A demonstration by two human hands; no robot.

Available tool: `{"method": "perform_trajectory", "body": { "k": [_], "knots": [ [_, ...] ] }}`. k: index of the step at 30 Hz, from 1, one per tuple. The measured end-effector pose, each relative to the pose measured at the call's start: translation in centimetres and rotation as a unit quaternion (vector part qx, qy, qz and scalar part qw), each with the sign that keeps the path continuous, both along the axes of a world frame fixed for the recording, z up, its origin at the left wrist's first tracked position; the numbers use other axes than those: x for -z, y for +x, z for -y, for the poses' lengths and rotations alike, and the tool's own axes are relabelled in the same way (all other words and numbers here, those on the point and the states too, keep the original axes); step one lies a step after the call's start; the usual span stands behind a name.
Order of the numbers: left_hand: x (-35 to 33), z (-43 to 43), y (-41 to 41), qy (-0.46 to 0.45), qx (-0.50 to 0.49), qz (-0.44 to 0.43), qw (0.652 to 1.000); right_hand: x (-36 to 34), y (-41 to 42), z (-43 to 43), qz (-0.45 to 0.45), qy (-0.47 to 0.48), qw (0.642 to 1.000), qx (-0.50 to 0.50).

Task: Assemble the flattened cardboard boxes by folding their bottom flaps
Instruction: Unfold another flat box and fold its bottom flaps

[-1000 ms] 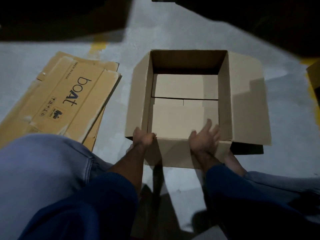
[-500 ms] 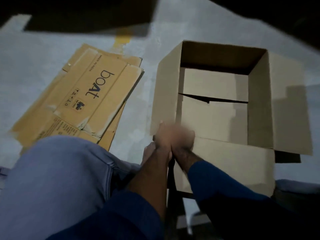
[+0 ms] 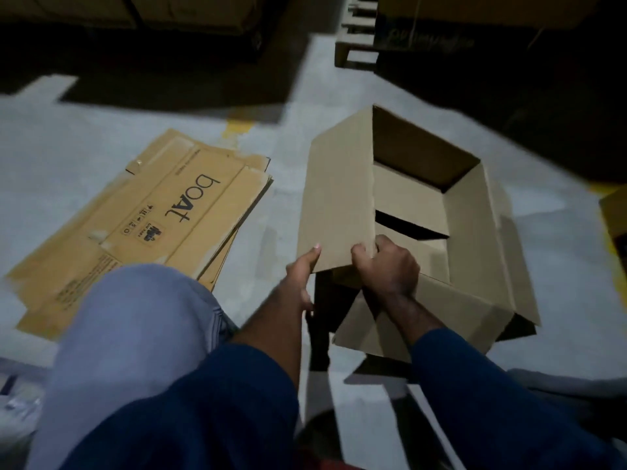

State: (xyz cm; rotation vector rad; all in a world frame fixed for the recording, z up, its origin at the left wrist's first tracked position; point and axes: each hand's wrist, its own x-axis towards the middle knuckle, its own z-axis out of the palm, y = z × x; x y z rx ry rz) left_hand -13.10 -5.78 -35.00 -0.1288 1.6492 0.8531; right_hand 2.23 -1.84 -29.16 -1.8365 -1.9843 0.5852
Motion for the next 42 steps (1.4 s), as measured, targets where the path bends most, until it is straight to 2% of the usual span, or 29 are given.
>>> {"method": "perform_trajectory", "body": {
  "k": [2,8,12,15,20,24,27,29,35,39,42],
  "knots": [
    [-2.9,0.8,2.0,0.048,0.007,0.04,0.998,-1.0,1.1,0.1,-0.03,0.0,0.999,0.024],
    [-3.3,1.2,4.7,0.068,0.0,0.109,0.992,-3.4,2.9,0.7,-0.094,-0.028,0.993,0.065],
    [-2.5,0.6,6.0,0.114,-0.07,0.162,0.978,-4.2,2.4,-0.1,-0.048,-0.048,0.995,0.074],
    [-2.8,-0.1,6.6,0.139,-0.119,0.197,0.963,-4.1,1.9,-0.9,-0.011,-0.025,0.993,0.115],
    [-2.6,-1.3,6.8,0.177,-0.162,0.208,0.948,-4.5,2.5,-2.1,-0.084,0.029,0.989,0.117],
    [-4.1,-1.9,6.2,0.215,-0.204,0.136,0.945,-6.0,1.6,-2.5,-0.138,0.041,0.985,0.095],
    [-5.2,-2.1,4.2,0.252,-0.225,0.026,0.941,-7.2,0.7,-2.6,-0.197,0.025,0.976,0.089],
    [-6.2,-2.1,2.1,0.28,-0.254,-0.041,0.925,-7.7,-0.4,-2.7,-0.261,0.015,0.963,0.069],
    [-12.3,-0.4,-3.1,0.313,-0.353,-0.199,0.859,-11.2,-4.8,-2.3,-0.433,0.014,0.901,-0.023],
    [-19.1,0.7,-3.8,0.347,-0.343,-0.336,0.806,-12.8,-6.2,-2.2,-0.546,-0.015,0.836,-0.046],
    [-22.5,0.6,-3.5,0.368,-0.296,-0.399,0.786,-13.5,-6.2,-2.5,-0.623,-0.05,0.78,-0.028]
  ]
}}
